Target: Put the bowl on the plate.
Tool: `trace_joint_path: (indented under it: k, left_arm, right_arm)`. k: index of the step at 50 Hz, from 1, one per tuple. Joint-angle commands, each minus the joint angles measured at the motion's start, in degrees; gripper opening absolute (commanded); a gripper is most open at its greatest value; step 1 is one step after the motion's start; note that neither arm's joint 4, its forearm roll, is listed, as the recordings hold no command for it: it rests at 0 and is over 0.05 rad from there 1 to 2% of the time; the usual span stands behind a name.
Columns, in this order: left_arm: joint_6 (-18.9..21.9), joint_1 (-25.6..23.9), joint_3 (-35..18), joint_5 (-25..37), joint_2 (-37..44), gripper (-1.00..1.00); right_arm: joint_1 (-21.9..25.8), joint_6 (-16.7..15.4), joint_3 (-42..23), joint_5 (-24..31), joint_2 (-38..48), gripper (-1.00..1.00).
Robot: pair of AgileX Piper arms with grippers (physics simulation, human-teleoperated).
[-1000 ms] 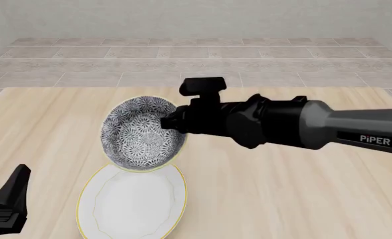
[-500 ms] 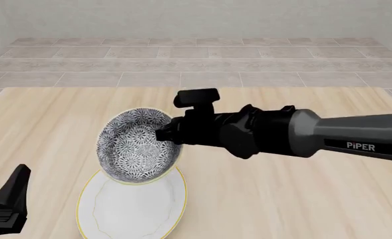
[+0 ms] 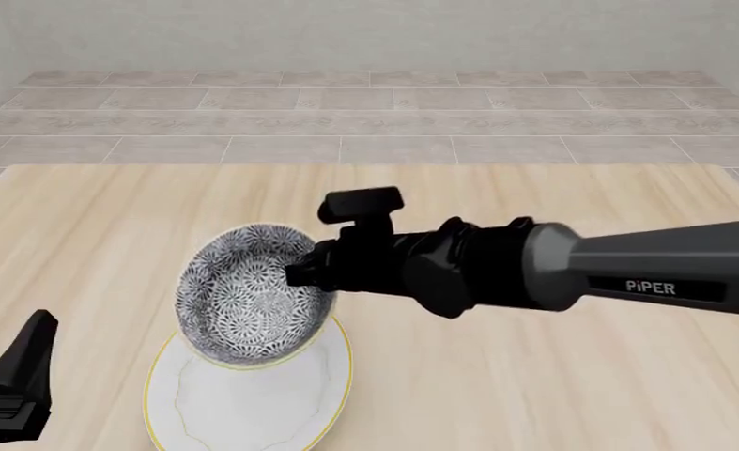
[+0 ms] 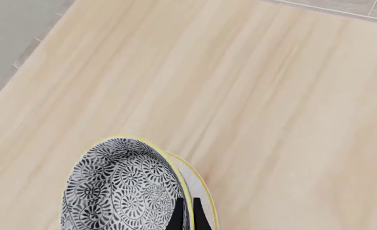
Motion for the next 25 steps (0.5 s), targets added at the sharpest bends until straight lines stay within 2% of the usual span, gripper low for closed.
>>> trace_joint_path:
  k: [1,25]
  left_arm:
    - [0.0,0.0,0.0,0.0,0.0,1.0]
    - [0.0,0.0,0.0,0.0,0.0,1.0]
  right_arm:
    - [0.5,0.7,0.2,-1.1,0.8,-1.0]
    - [1.2,1.6,0.9,-2.7,2.3,-1.0]
